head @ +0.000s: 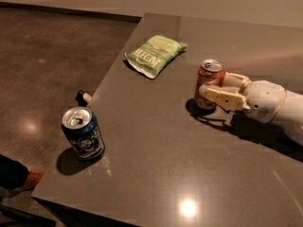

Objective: Place coke can upright

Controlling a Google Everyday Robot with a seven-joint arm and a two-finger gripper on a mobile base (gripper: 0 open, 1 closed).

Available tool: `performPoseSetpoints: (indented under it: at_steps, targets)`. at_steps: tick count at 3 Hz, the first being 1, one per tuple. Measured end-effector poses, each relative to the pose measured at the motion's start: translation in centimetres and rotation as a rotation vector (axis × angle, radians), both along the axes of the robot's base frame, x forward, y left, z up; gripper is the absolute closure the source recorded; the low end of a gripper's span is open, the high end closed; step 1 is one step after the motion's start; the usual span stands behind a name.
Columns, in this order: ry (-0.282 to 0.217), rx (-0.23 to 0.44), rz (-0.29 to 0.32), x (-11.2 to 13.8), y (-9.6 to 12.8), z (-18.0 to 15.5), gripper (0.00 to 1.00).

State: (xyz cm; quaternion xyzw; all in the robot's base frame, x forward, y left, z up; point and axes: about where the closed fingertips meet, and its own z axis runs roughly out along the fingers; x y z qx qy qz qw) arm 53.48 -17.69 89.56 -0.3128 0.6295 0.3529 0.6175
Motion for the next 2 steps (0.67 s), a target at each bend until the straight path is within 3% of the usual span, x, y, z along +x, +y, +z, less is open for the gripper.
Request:
performPoseSetpoints:
  at_steps: [1,2]
  targets:
    - [-0.002,-0.001,0.006,0.02,0.34,0.11,0.00]
    - [-0.002,-0.001,0.007,0.03,0.40,0.13,0.00]
